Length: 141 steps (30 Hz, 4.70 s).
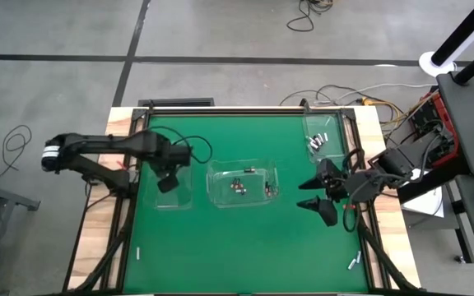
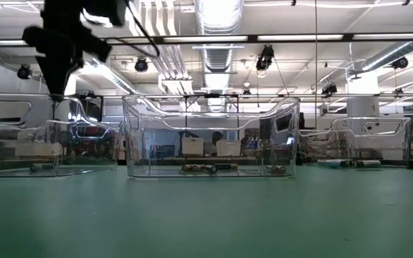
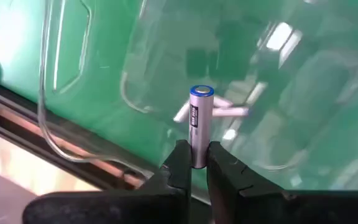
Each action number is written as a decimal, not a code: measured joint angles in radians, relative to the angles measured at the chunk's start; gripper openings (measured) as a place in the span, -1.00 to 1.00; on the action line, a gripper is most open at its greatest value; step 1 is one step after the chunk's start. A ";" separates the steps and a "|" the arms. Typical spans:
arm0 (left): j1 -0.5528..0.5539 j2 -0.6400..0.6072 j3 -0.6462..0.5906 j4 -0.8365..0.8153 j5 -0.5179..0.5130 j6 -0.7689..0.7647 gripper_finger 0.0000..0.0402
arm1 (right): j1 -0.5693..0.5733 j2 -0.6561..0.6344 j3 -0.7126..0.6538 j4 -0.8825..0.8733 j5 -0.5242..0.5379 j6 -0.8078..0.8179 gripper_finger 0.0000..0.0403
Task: Sort batteries
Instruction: Put the white battery into the bottom left transparent bin, then adjust the bottom right transparent bin, then put the top white battery into the bottom left transparent bin
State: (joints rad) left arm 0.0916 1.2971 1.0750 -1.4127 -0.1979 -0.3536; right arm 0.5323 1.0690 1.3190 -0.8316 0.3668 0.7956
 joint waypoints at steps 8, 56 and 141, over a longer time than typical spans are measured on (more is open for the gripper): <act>0.081 0.111 -0.098 0.046 -0.001 0.237 -0.94 | 0.000 -0.002 0.000 -0.037 0.000 0.017 0.43; 0.025 0.298 -0.252 0.206 -0.028 0.288 -0.18 | -0.013 -0.003 0.000 -0.140 0.070 0.043 0.44; -0.993 -0.028 -0.260 0.668 0.430 -1.878 -0.13 | -0.480 0.288 0.119 -0.144 0.145 0.125 0.55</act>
State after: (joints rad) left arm -0.9016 1.2693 0.8147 -0.7447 0.2319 -2.2321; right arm 0.0527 1.3566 1.4376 -0.9752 0.5119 0.9201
